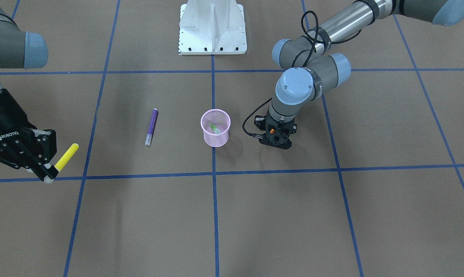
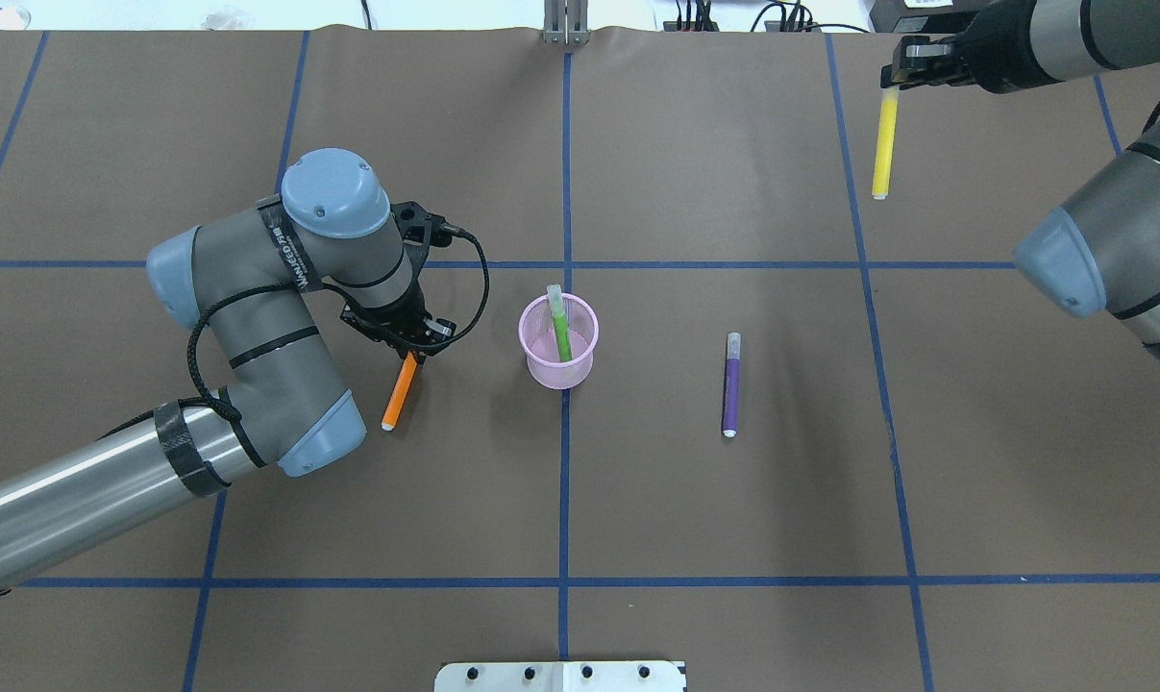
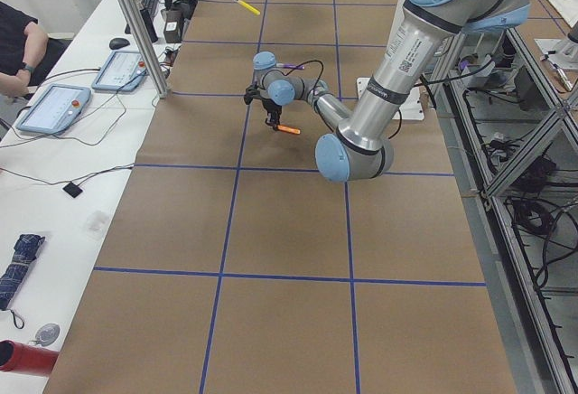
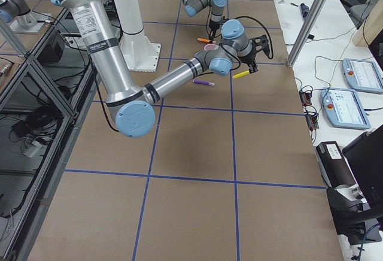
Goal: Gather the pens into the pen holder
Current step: 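Lift the orange pen with the left gripper while the right gripper moves over the cup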
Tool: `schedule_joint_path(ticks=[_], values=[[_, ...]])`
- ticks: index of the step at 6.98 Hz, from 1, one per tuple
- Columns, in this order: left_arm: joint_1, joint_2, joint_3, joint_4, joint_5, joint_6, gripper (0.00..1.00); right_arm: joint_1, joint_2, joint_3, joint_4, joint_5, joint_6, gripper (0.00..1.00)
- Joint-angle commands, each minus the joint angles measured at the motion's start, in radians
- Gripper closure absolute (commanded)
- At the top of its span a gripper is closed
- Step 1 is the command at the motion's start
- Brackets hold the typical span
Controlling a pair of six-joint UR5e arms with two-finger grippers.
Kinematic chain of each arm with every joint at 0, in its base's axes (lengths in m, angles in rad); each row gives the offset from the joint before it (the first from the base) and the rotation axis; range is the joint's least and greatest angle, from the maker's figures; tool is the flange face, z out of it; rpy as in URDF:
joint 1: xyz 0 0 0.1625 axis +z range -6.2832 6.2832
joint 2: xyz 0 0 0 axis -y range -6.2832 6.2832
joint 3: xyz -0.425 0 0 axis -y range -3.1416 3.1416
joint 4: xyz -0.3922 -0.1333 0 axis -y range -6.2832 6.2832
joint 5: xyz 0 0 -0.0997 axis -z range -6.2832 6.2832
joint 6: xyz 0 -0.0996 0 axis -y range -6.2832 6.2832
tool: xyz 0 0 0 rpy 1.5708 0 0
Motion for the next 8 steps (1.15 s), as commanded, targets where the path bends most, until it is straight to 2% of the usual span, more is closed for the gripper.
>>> schedule_joint_path(ticks=[1,4,5,6,7,8], values=[[-0.007,-0.004,-0.018,0.004,-0.002,-0.022,1.00,0.000,0.000,0.008,-0.001,0.001,0.000,1.00],[-0.098,0.021,-0.117,0.006,-0.006,-0.028,1.00,-0.009,0.032,0.040,-0.004,-0.019,0.073,1.00],[-0.166,0.033,-0.150,0.004,-0.020,-0.033,1.00,-0.056,0.043,0.063,-0.004,-0.078,0.086,1.00],[-0.230,0.036,-0.174,0.004,-0.028,-0.051,1.00,-0.114,0.057,0.077,-0.006,-0.155,0.124,1.00],[-0.290,0.041,-0.182,0.004,-0.061,-0.059,1.00,-0.196,0.095,0.116,-0.088,-0.266,0.158,1.00],[-0.330,0.041,-0.182,0.003,-0.098,-0.059,1.00,-0.303,0.141,0.174,-0.230,-0.421,0.164,1.00]])
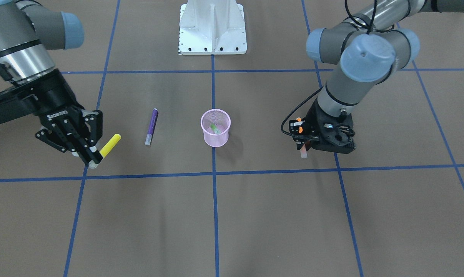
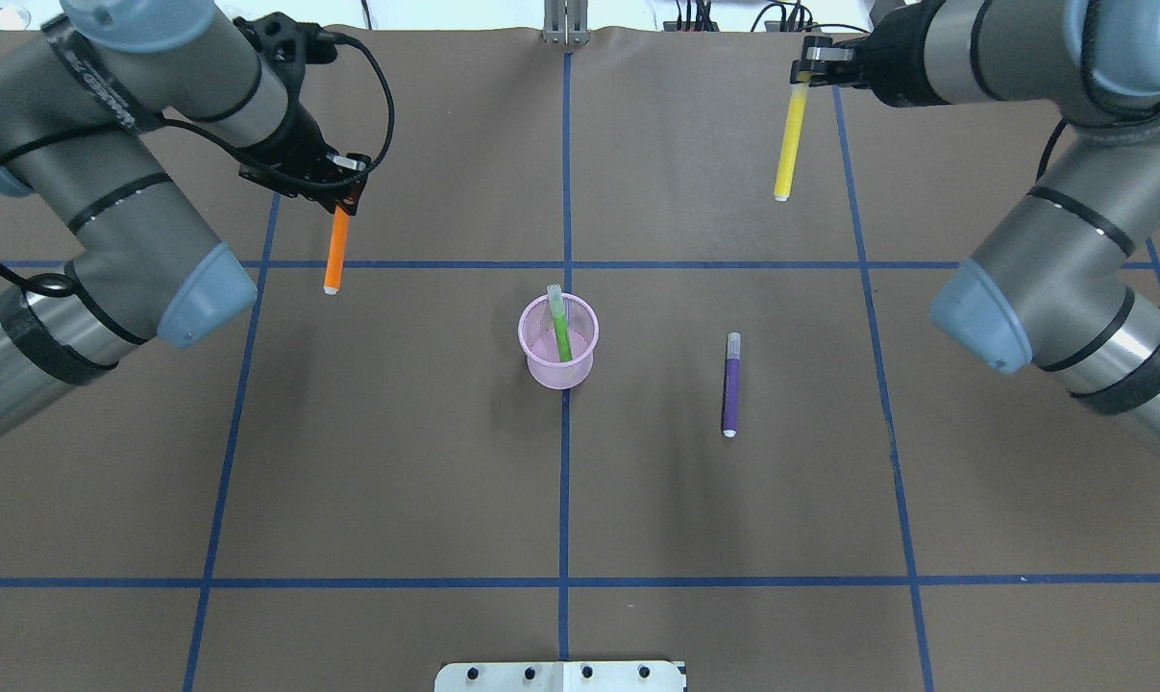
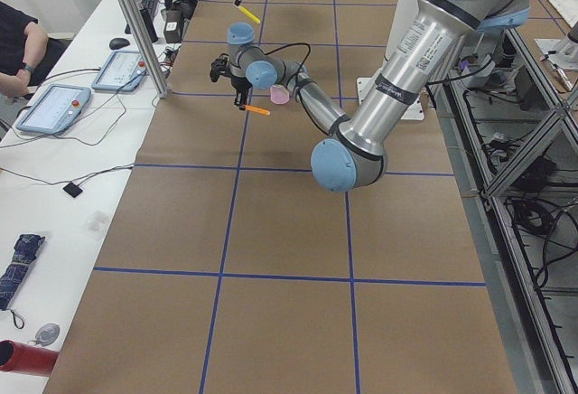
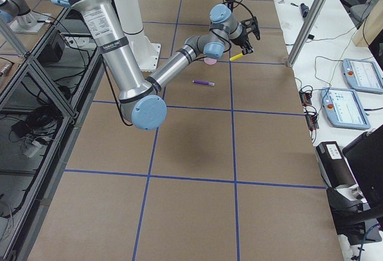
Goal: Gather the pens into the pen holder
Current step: 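Lift the orange pen with the left gripper while the right gripper moves over the cup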
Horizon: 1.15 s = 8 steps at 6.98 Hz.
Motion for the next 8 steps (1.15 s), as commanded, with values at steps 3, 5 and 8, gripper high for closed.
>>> schedule_joint_path(ticks=[3,5,8], values=[[-0.081,0.004,-0.002,0.000,-0.050,-0.001,1.00,-0.407,0.106,0.101,-0.220,-0.590,0.142,1.00],[-0.079,0.008,0.003,-0.001,-0.050,-0.001,1.00,-0.521,0.176,0.076,-0.301,-0.794,0.177,1.00],[-0.078,0.008,0.015,-0.007,-0.050,0.006,1.00,-0.546,0.264,-0.069,-0.312,-0.868,0.220,1.00]])
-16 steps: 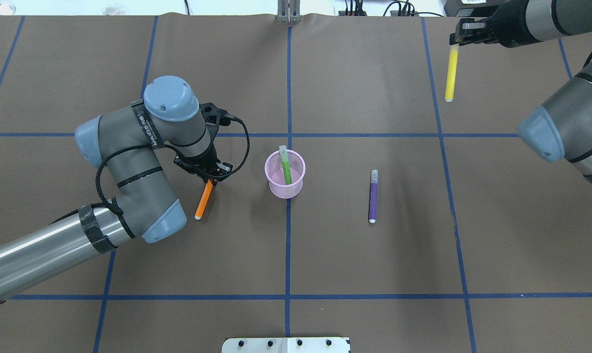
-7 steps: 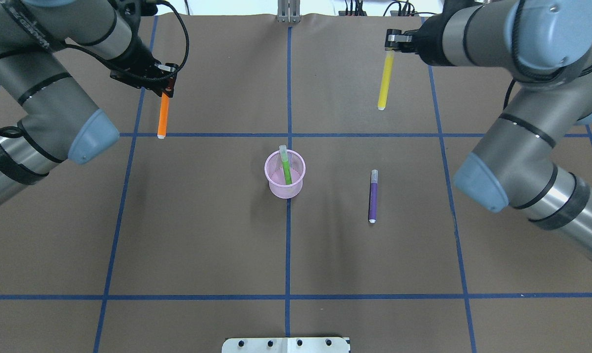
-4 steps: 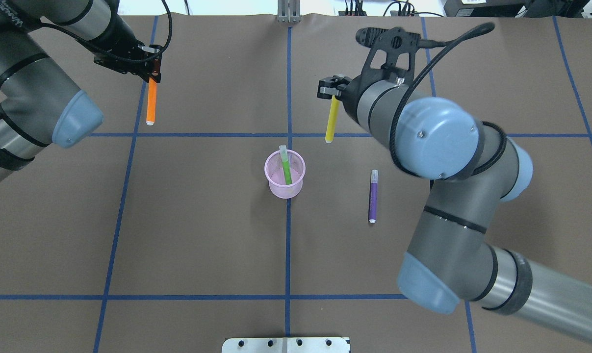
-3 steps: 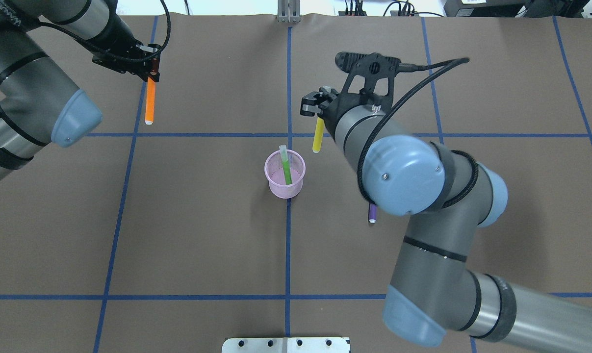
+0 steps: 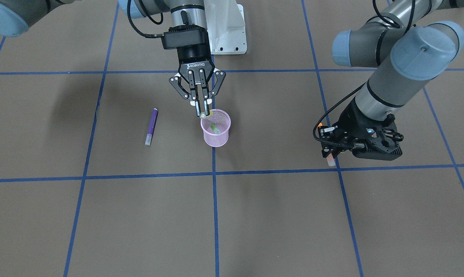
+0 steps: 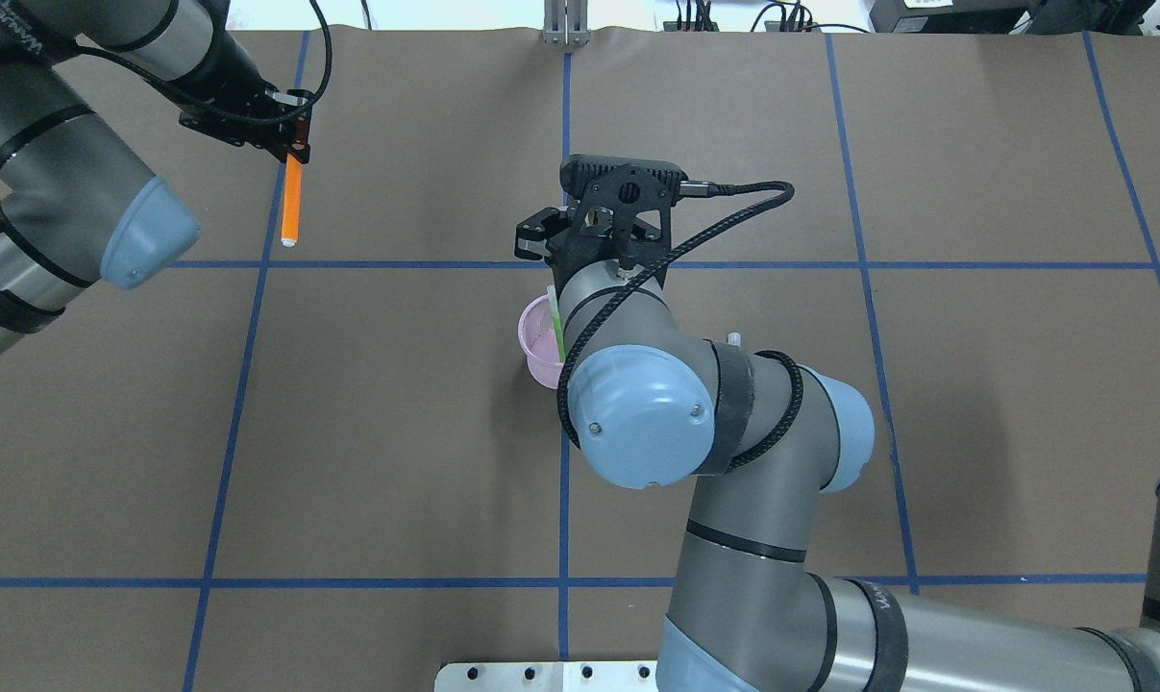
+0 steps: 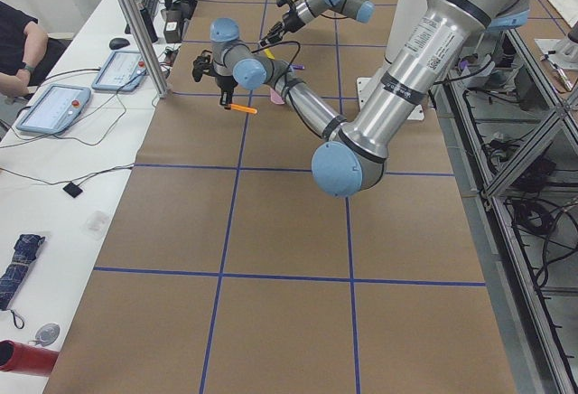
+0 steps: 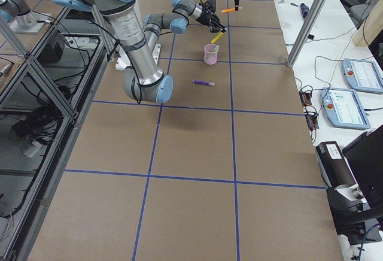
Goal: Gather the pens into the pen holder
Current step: 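Lower the yellow highlighter into the pink cup and open the right gripper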
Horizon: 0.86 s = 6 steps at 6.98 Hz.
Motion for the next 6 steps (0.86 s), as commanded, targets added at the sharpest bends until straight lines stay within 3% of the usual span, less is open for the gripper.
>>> schedule_joint_path(ticks=[1,6], values=[[-0.001,0.000,0.006,-0.002,0.001,0.001,1.00,-0.014,0.022,-0.041,-0.004,-0.033,0.006,1.00],[0.001,-0.002,0.025,-0.007,-0.001,0.001,1.00,-0.046,0.010,-0.078,-0.001,-0.044,0.006,1.00]])
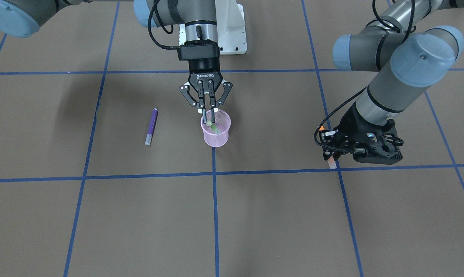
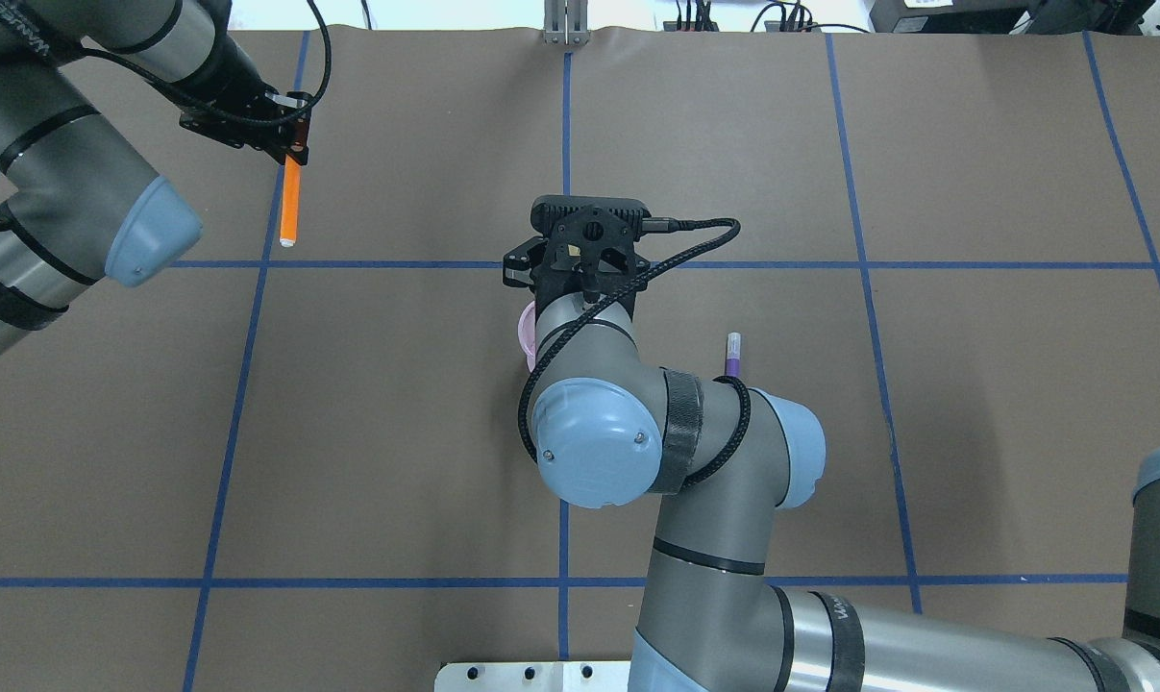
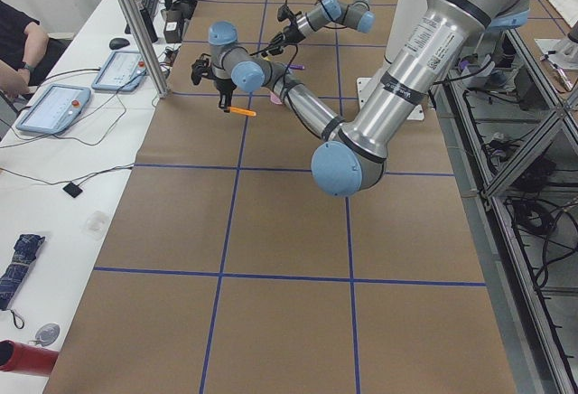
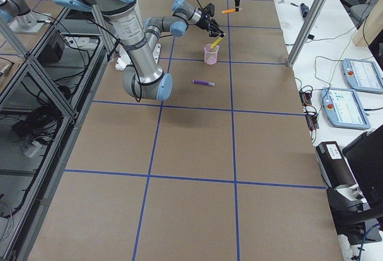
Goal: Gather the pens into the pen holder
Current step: 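Lower the yellow highlighter into the pink cup and open the right gripper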
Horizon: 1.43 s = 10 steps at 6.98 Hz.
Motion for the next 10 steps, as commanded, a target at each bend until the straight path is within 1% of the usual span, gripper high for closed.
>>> schedule_joint_path(ticks=[1,3,4,5,7,8,9,10], values=[[0.001,0.000,0.003,0.000,0.001,-0.001,1.00,-0.024,-0.012,-0.004,0.000,-0.022,-0.001,1.00],[0.001,0.000,0.009,-0.002,0.000,-0.001,1.00,-0.038,-0.018,-0.019,0.002,-0.042,-0.001,1.00],[0.003,-0.001,0.009,0.000,0.000,-0.001,1.00,-0.041,-0.022,-0.022,0.002,-0.050,-0.001,0.20],[0.001,-0.004,0.009,0.000,0.000,-0.003,1.00,-0.056,-0.032,-0.026,0.003,-0.088,-0.001,0.00],[0.001,-0.021,0.009,-0.002,0.000,-0.015,1.00,-0.056,-0.029,-0.004,0.006,-0.082,-0.008,0.00],[0.000,-0.048,0.003,-0.002,0.001,-0.045,1.00,-0.049,-0.032,0.040,0.005,-0.047,-0.016,0.00],[0.001,-0.071,-0.002,-0.025,0.001,-0.114,1.00,-0.006,-0.038,0.062,0.005,0.076,-0.016,0.00],[0.004,-0.076,-0.003,-0.107,0.012,-0.212,1.00,0.057,-0.065,0.089,-0.001,0.208,-0.016,0.00]])
